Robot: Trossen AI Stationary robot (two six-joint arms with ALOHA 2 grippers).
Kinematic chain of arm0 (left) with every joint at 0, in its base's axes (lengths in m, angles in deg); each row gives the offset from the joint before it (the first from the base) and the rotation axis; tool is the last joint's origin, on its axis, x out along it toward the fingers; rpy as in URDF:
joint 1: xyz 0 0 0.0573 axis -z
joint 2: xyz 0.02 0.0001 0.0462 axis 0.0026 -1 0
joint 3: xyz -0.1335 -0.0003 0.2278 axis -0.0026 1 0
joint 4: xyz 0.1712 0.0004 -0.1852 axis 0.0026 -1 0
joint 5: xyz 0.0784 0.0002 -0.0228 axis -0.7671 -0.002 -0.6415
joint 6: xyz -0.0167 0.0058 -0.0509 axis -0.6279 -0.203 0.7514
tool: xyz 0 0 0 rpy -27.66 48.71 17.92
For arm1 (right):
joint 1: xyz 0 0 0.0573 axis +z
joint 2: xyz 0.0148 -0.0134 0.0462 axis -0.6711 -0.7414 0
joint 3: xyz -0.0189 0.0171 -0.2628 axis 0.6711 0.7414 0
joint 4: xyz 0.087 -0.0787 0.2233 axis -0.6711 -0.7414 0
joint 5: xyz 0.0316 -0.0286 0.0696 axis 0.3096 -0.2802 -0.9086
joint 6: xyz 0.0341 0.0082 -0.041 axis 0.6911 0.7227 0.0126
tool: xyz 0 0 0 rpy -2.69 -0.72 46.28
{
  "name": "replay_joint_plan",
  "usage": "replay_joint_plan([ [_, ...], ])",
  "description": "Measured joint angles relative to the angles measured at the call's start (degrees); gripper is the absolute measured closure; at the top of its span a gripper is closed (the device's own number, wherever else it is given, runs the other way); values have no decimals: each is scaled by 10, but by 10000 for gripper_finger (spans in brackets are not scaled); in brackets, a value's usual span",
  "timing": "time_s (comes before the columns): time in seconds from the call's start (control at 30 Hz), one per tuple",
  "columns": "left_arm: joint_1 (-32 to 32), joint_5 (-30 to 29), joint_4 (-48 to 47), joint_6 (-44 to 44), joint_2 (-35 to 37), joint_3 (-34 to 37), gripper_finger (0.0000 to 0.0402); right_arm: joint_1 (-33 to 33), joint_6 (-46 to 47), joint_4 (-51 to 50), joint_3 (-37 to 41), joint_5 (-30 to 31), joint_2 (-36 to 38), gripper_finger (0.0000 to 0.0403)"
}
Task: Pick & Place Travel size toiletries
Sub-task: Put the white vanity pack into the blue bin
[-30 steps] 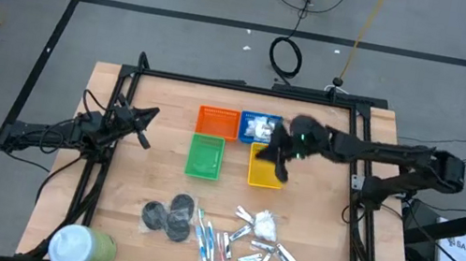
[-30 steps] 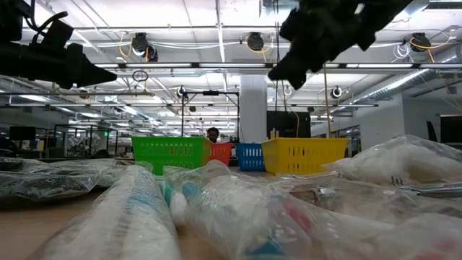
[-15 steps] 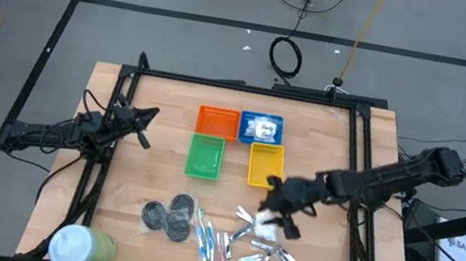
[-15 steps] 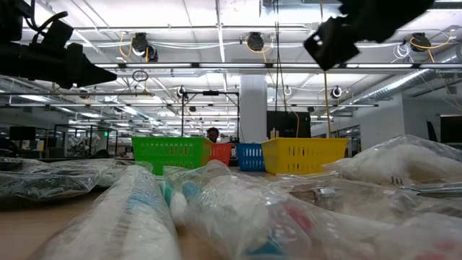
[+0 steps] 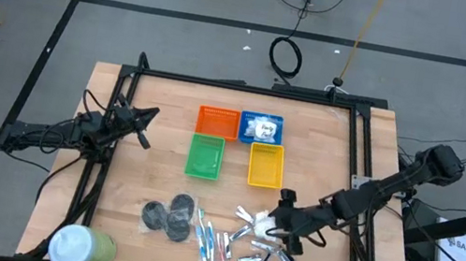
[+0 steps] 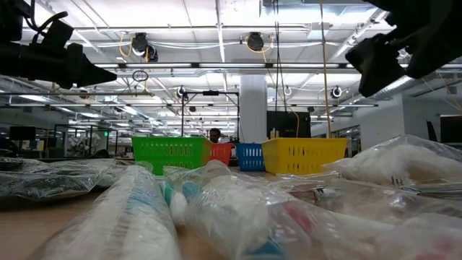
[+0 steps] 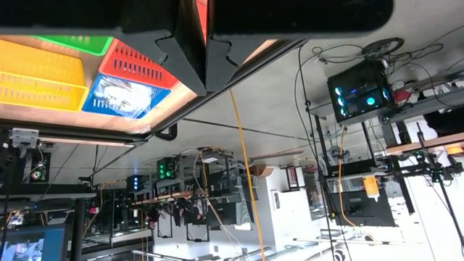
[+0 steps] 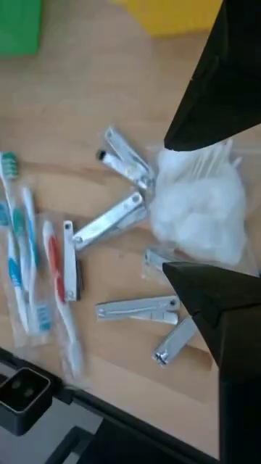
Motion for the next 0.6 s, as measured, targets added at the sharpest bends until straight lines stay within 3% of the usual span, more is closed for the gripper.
replay_joint_plan([
  [0.6, 0, 0, 0, 0, 0, 0, 401, 2, 39, 89, 37, -47, -92, 156],
])
